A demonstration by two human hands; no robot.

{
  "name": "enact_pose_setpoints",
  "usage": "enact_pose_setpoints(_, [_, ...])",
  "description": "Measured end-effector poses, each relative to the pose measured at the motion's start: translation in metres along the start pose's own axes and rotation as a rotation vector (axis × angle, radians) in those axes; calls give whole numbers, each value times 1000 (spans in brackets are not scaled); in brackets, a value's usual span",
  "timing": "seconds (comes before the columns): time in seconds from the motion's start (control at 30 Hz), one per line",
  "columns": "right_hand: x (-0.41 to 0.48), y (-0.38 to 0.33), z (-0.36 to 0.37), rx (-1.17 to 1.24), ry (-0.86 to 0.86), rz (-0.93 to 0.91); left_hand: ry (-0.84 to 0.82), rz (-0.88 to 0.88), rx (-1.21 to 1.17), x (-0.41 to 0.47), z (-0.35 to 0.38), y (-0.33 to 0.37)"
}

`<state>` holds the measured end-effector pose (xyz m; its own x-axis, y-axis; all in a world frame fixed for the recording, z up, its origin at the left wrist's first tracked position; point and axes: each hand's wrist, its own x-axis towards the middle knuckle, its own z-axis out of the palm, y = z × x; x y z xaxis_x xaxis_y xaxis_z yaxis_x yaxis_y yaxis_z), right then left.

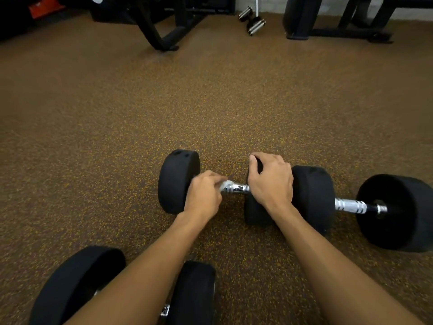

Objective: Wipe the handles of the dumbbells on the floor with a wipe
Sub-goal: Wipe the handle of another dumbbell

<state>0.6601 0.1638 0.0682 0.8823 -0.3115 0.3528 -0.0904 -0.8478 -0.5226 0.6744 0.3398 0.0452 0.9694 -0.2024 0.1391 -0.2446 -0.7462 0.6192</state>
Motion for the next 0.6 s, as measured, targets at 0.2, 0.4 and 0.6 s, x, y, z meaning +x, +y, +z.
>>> enact_pose_setpoints(0.2, [1,-1,-1,8,2,0,-381,-71,238,30,-13,19])
enact_pose_setpoints(0.4, [-2,-1,0,-7,24,-10,-240,-15,132,18,-12,8])
enact_pose_setpoints(0.6, [-5,-1,3,-17,49,-7,-394,-59,157,33,-12,10])
